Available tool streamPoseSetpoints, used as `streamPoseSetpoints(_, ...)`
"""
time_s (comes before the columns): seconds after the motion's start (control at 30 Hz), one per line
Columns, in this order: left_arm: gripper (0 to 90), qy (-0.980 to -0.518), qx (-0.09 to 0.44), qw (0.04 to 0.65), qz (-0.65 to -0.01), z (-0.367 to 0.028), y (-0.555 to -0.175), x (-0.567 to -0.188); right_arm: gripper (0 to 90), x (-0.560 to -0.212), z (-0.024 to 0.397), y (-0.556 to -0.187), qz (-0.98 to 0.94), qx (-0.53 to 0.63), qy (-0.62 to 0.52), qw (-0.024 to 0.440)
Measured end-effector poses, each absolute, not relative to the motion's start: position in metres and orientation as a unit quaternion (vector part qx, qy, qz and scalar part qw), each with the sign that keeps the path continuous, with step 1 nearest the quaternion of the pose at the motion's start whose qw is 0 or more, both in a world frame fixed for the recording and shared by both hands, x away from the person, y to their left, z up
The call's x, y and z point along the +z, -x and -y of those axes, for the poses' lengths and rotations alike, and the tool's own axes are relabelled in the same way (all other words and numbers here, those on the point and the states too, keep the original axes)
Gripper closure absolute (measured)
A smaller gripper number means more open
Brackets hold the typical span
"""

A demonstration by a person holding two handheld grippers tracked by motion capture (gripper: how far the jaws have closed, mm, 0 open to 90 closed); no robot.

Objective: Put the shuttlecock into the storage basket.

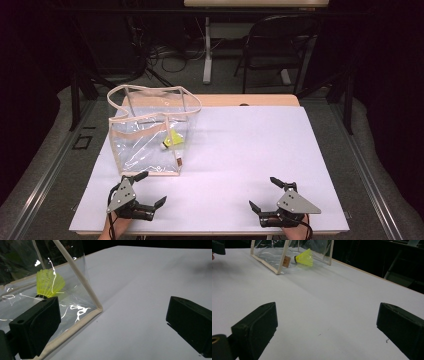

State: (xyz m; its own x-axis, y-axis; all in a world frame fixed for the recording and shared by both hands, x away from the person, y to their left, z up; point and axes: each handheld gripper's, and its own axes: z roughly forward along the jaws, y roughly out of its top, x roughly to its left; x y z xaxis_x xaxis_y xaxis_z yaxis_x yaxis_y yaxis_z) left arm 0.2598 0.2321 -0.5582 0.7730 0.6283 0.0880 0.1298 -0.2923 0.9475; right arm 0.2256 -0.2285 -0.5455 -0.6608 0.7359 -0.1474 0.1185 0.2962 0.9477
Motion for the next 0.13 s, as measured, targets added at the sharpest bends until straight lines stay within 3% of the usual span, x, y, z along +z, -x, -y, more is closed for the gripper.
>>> streamPoseSetpoints(0.13,0.0,-0.769,0.23,0.544,-0.243,-0.2312,-0.2598,-0.5571,2.8,-0.5465,0.2285,-0.2264,-0.75,0.519,-0.286,0.294)
